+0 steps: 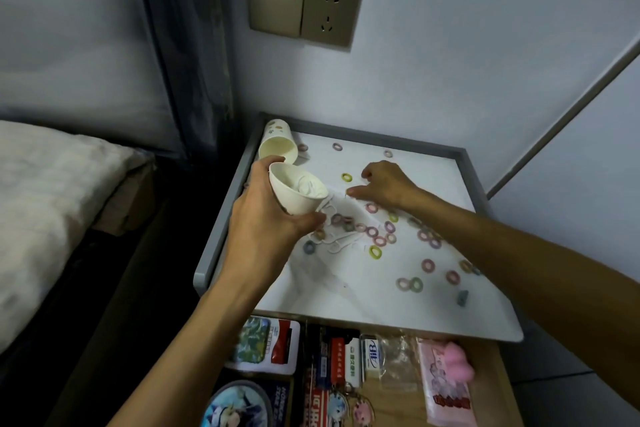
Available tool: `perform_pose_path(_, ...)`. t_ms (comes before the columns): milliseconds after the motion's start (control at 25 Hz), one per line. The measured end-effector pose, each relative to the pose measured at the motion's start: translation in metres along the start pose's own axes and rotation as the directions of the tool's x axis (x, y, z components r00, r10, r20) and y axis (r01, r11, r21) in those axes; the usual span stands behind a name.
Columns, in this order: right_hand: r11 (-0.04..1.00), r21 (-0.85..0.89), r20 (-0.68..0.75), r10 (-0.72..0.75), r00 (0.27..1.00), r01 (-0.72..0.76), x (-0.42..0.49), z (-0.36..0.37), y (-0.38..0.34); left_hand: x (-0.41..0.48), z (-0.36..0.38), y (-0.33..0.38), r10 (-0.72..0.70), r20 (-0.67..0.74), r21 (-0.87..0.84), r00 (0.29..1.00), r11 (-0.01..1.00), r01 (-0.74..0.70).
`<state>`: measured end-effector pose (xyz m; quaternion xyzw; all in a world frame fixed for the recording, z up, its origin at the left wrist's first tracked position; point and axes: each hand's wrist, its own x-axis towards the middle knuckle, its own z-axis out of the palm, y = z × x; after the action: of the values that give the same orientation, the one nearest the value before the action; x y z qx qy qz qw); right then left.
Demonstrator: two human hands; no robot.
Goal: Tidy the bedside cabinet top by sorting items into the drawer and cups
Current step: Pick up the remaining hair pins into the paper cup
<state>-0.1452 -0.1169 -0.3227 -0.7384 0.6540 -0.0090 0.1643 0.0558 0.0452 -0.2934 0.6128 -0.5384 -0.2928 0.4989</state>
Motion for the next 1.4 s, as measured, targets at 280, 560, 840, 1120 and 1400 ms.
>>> perform_pose_path(280, 0.996, 0.019, -0.066, 0.087, 0.994, -0.086, 0.005, 0.019, -0.014, 0.002, 0.0, -0.001, -0.001, 0.006, 0.002, 1.0, 1.0, 0.001)
perform_pose_path(560, 0.997, -0.03, -0.037, 0.063, 0.997, -0.065, -0.002, 0.015, -0.018, -0.001, -0.001, 0.0, -0.005, 0.016, 0.0, 1.0, 1.0, 0.005)
perform_pose_path(840, 0.992, -0.129, -0.09, -0.008, 0.996, -0.004, 0.0, 0.009, -0.019, 0.0, -0.001, 0.003, -0.004, 0.027, 0.006, 1.0, 1.0, 0.004)
perform_pose_path(1120, 0.898, 0.393, -0.148, -0.15, 0.977, 0.198, -0.013, -0.035, -0.016, 0.001, -0.001, 0.0, -0.027, 0.048, 0.024, 0.998, 0.999, 0.026)
perform_pose_path(1400, 0.707, -0.042, -0.001, -0.706, 0.708, 0.706, -0.07, -0.083, -0.07, -0.002, 0.008, -0.001, -0.011, 0.091, 0.085, 0.996, 0.996, 0.003)
